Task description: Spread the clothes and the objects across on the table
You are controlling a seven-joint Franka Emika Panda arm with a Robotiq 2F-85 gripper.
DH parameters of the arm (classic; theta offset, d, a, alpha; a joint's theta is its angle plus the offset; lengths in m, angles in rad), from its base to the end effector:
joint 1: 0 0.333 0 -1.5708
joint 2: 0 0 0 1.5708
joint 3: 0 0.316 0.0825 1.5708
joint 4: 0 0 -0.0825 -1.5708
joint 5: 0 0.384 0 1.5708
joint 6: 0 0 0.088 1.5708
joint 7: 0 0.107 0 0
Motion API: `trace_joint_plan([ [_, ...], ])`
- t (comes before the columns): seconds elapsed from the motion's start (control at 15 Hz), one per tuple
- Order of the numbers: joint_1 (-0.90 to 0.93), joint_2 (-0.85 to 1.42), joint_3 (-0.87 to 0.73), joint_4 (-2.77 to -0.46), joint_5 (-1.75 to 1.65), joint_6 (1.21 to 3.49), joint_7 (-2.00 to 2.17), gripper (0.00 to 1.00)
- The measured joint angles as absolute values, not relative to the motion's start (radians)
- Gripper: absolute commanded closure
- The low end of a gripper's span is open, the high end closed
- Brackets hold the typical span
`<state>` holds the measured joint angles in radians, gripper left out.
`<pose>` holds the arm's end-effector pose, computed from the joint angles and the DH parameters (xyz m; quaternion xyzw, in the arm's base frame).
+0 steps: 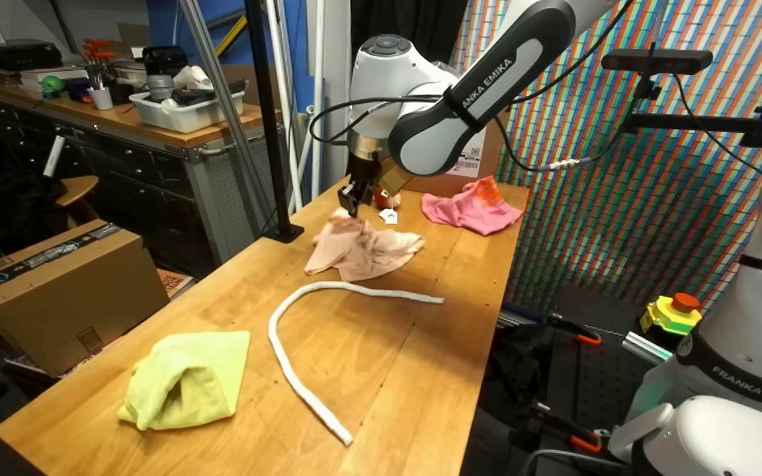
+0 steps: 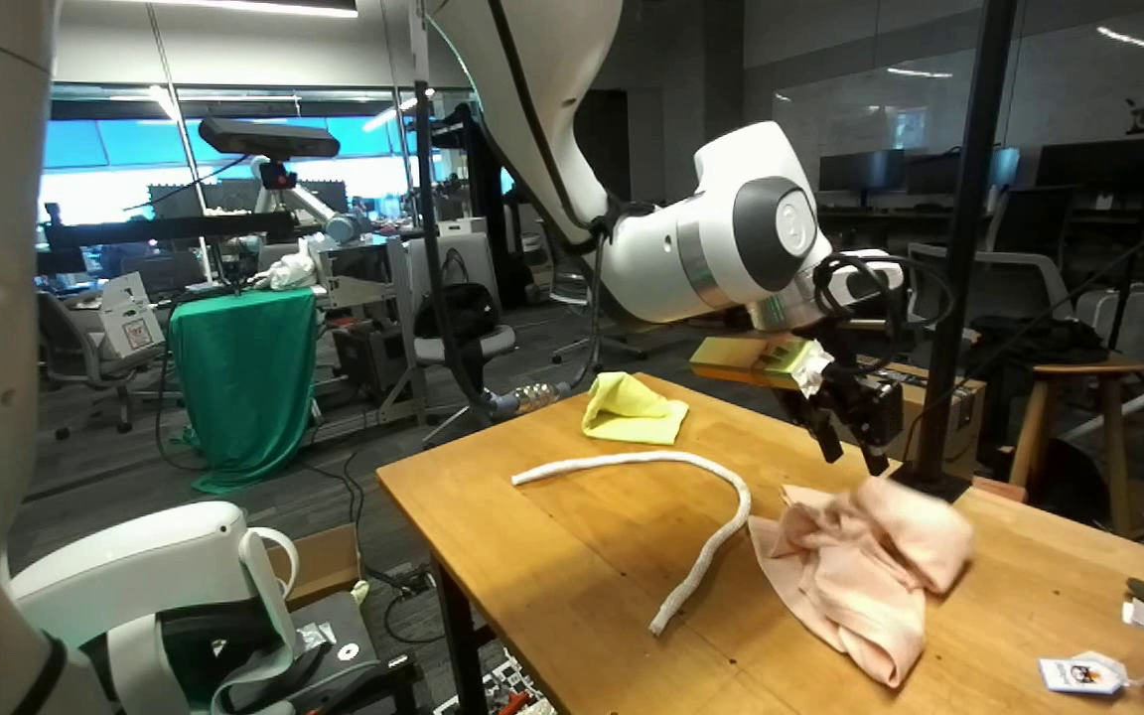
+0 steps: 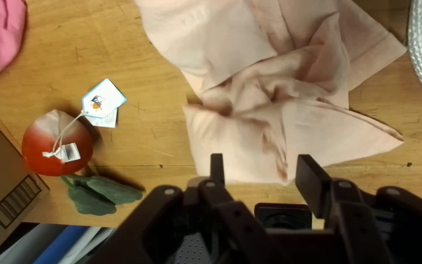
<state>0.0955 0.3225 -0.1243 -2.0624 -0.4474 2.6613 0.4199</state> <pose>0.6140 -0.0025 0.3041 0.9797 -0.0325 0.1585 0.1188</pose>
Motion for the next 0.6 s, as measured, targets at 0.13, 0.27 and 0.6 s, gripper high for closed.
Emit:
trace_joint_plan([
  [0.13, 0.096, 0.327, -0.127, -2.059, -0.447, 2.660, 0.420, 0.01],
  [0.27, 0.096, 0.329, -0.131, -2.057, -0.447, 2.660, 0.420, 0.00],
  [0.6, 0.096, 0.333, -0.124, -2.061, -0.403, 2.622, 0.401, 0.00],
])
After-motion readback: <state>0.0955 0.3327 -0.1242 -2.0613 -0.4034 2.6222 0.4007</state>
